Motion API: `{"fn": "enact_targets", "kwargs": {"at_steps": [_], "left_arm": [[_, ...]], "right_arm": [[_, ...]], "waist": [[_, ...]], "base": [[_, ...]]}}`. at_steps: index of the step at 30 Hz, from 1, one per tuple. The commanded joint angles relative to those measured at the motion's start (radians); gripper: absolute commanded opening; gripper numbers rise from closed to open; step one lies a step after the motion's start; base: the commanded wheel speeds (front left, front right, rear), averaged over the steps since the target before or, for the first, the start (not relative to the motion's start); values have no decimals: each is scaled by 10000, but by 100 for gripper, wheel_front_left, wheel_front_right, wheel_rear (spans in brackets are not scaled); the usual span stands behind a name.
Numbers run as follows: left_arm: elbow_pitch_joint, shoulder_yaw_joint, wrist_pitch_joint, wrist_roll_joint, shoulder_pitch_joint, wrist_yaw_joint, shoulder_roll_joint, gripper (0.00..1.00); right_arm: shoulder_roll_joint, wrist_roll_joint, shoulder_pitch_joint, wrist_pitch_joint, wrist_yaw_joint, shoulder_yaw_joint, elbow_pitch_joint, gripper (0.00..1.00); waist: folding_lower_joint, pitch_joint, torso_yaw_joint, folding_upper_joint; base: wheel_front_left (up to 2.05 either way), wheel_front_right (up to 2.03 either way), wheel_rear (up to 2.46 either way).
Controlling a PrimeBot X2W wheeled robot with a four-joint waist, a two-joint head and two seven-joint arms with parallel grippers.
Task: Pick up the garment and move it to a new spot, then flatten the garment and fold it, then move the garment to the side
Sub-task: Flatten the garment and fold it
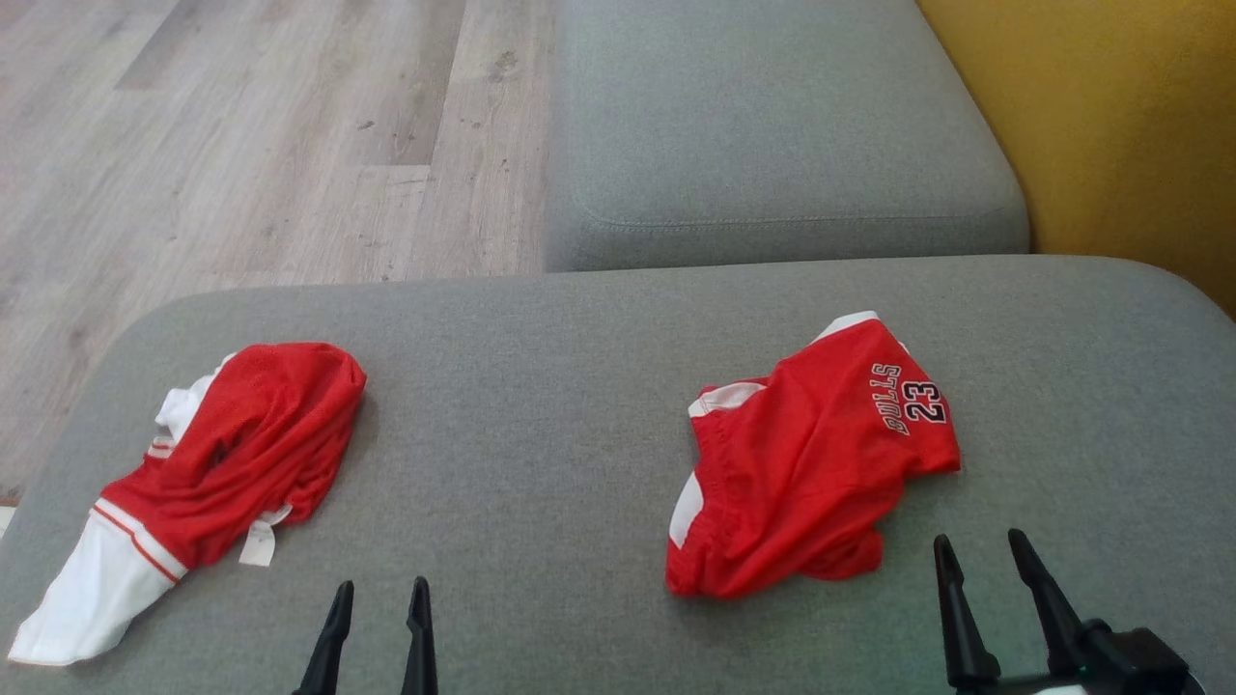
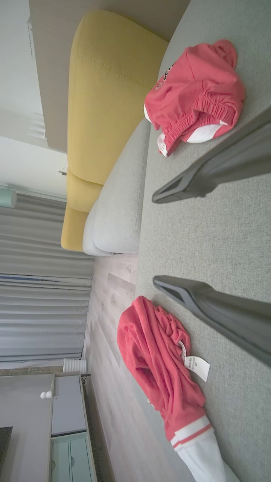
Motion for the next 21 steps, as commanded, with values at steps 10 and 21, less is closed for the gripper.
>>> {"fn": "enact_targets", "kwargs": {"at_steps": [10, 21], "left_arm": [[55, 269, -108, -51, -841, -13, -104, 100], [1696, -816, -100, -759, -3425, -208, -105, 100]], "right_arm": [[-66, -24, -245, -36, -7, 322, -312, 100], [-66, -470, -732, -36, -7, 599, -431, 100]], "waist": [[0, 222, -73, 0], [0, 1366, -469, 0]], "base": [[0, 0, 0], [0, 0, 0]]}}
